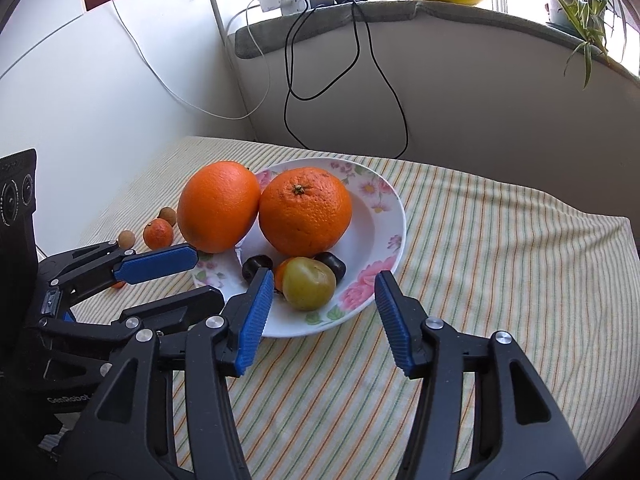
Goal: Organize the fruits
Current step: 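Lower both fruits onto the plate and open both tools, then move both open tools back toward the remaining tangerines and kiwi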
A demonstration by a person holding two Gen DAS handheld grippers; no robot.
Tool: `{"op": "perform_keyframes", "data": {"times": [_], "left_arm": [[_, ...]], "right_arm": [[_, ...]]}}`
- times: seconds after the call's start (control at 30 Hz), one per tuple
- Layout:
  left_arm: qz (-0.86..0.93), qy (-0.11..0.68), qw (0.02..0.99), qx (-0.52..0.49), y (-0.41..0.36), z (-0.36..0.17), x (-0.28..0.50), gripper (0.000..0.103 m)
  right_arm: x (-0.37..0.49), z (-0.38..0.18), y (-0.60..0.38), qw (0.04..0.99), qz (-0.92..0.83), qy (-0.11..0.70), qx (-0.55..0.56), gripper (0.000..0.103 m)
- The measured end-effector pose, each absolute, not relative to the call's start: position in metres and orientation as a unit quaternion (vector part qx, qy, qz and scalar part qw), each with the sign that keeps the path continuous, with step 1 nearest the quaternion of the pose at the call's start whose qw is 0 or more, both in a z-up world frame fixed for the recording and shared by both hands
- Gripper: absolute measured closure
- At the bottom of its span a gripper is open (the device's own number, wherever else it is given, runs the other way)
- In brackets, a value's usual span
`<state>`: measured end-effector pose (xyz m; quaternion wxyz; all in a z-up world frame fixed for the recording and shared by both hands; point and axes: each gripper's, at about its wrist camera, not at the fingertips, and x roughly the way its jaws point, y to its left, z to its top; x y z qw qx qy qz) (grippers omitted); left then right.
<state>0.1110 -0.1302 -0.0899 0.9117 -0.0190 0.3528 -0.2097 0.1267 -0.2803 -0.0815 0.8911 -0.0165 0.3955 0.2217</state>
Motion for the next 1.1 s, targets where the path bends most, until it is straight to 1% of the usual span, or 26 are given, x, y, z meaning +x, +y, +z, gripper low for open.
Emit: {"op": "perform_keyframes", "data": {"times": [0.07, 0.13, 0.17, 0.2, 0.37, 0.47, 1.1], "left_arm": [[-0.210, 0.352, 0.912, -0.022, -0.127, -0.089, 0.109, 0.060], [-0.209, 0.350, 0.913, -0.024, -0.125, -0.087, 0.106, 0.060], [-0.209, 0.349, 0.913, -0.025, -0.124, -0.086, 0.105, 0.060], [-0.209, 0.348, 0.913, -0.025, -0.123, -0.085, 0.103, 0.060], [-0.208, 0.346, 0.914, -0.029, -0.114, -0.083, 0.095, 0.060], [-0.203, 0.342, 0.917, -0.032, -0.107, -0.080, 0.089, 0.060], [-0.138, 0.352, 0.924, -0.051, -0.034, -0.091, 0.053, 0.060]], "right_arm": [[0.125, -0.080, -0.280, 0.893, 0.219, 0.394, -0.018, 0.048], [0.123, -0.079, -0.280, 0.894, 0.217, 0.392, -0.017, 0.040], [0.122, -0.078, -0.280, 0.895, 0.216, 0.390, -0.016, 0.034], [0.120, -0.077, -0.279, 0.896, 0.215, 0.388, -0.017, 0.031], [0.111, -0.072, -0.273, 0.898, 0.216, 0.382, -0.020, 0.030], [0.106, -0.071, -0.266, 0.902, 0.210, 0.377, -0.032, 0.024], [0.078, -0.063, -0.234, 0.907, 0.239, 0.343, -0.049, 0.023]]}}
